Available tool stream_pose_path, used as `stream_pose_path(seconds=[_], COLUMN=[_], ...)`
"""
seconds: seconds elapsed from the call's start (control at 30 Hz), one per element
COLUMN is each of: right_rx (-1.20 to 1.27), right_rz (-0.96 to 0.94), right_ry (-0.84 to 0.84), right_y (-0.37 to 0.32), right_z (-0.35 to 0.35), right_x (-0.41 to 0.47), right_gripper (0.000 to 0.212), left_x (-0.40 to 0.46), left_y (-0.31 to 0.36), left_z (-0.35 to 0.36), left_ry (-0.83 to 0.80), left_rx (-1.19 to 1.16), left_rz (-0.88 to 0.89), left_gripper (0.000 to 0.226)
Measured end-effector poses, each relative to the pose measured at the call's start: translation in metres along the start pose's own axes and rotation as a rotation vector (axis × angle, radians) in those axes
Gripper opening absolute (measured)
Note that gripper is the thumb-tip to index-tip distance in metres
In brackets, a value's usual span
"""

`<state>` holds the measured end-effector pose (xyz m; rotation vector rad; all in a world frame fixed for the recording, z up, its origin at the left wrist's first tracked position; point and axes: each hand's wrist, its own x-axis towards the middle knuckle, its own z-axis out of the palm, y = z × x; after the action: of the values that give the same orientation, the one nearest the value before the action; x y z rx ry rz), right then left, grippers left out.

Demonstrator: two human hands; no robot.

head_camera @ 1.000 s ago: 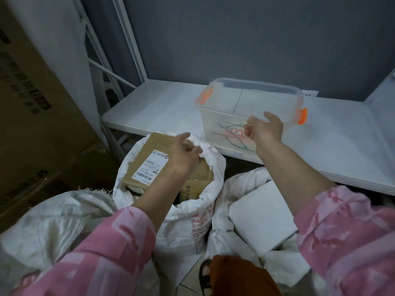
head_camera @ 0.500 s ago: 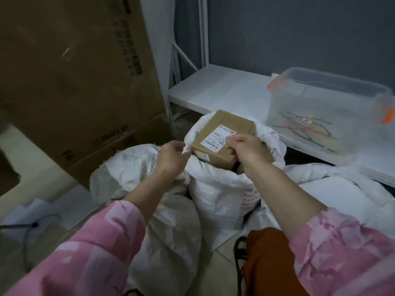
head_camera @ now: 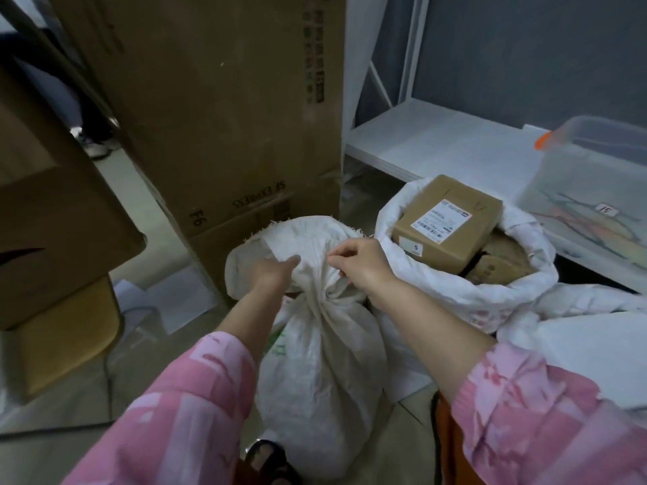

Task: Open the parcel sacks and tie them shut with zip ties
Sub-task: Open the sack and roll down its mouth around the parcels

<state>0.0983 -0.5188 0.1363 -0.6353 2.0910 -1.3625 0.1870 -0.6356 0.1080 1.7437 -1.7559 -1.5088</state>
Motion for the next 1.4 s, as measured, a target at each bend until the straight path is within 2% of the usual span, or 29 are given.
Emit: stream_pose_path(seconds=[0.07, 0.17, 0.27, 0.4, 0.47, 0.53, 0.6, 0.67, 0.77, 0.8, 0.87, 0.97, 1.03, 1.17, 1.23, 1.3, 1.33, 1.4], right_rx=[-0.045, -0.078, -0.116, -0.397, -0.58, -0.643, -0.608, -0.595, -0.524, -0.508, -0.485, -0.469, -0.477, -0.467, -0.48, -0.557, -0.61, -0.684], right_rz=[-0.014, -0.034, -0.027, -0.036, -0.042, -0.06, -0.057, -0.061, -0.096, -0.109, -0.128, -0.135, -0.117, -0.107, -0.197, -0.352, -0.426, -0.534], right_ry=[0.017, 0.053, 0.111, 0.181, 0.172, 0.24, 0.32, 0.344, 0.342, 0.349, 0.364, 0.382, 0.391, 0.394, 0.458, 0.456, 0.423, 0.346], right_y=[0.002, 0.003, 0.004, -0.004, -0.011, -0.015, -0.017, -0.015, -0.012, -0.009, -0.004, 0.007, 0.016, 0.023, 0.012, -0.009, -0.02, -0.037], right_z=[0.003, -0.001, -0.012, -0.027, -0.033, -0.038, -0.045, -0.053, -0.068, -0.073, -0.081, -0.091, -0.096, -0.114, -0.128, -0.138, -0.142, -0.146], right_x=[0.0, 0.001, 0.007, 0.016, 0.013, 0.008, 0.002, -0.006, -0.021, -0.027, -0.039, -0.057, -0.065, -0.073, -0.076, -0.079, -0.079, -0.077], right_gripper=[0.007, 0.006, 0.01, 0.055, 0.063, 0.045, 0.01, 0.014, 0.013, 0.013, 0.016, 0.013, 0.011, 0.007, 0.024, 0.04, 0.042, 0.033], left_x=[0.0, 0.0, -0.017, -0.054, -0.064, -0.073, -0.083, -0.091, -0.101, -0.105, -0.113, -0.117, -0.118, -0.131, -0.138, -0.143, -0.145, -0.147], left_y=[-0.003, -0.003, -0.001, -0.017, -0.028, -0.035, -0.038, -0.035, -0.009, 0.006, 0.04, 0.082, 0.099, 0.108, 0.105, 0.103, 0.103, 0.104], left_z=[0.012, 0.027, 0.039, 0.047, 0.048, 0.048, 0.046, 0.039, 0.021, 0.014, 0.0, -0.009, -0.005, 0.013, 0.019, 0.02, 0.02, 0.016], left_ry=[-0.064, -0.034, -0.02, -0.184, -0.257, -0.307, -0.346, -0.273, 0.108, 0.219, 0.321, 0.326, 0.26, 0.196, 0.169, 0.124, 0.111, 0.15], left_rx=[-0.1, -0.159, 0.04, 0.47, 0.624, 0.706, 0.744, 0.688, 0.52, 0.512, 0.583, 0.803, 0.998, 1.255, 1.23, 1.066, 0.97, 0.809], left_rz=[-0.034, 0.019, 0.323, 0.799, 0.917, 0.976, 1.009, 1.098, 1.325, 1.356, 1.305, 1.156, 1.112, 1.212, 1.343, 1.534, 1.625, 1.77], left_gripper=[0.048, 0.044, 0.048, 0.059, 0.06, 0.06, 0.055, 0.044, 0.032, 0.034, 0.042, 0.046, 0.04, 0.024, 0.02, 0.017, 0.017, 0.018])
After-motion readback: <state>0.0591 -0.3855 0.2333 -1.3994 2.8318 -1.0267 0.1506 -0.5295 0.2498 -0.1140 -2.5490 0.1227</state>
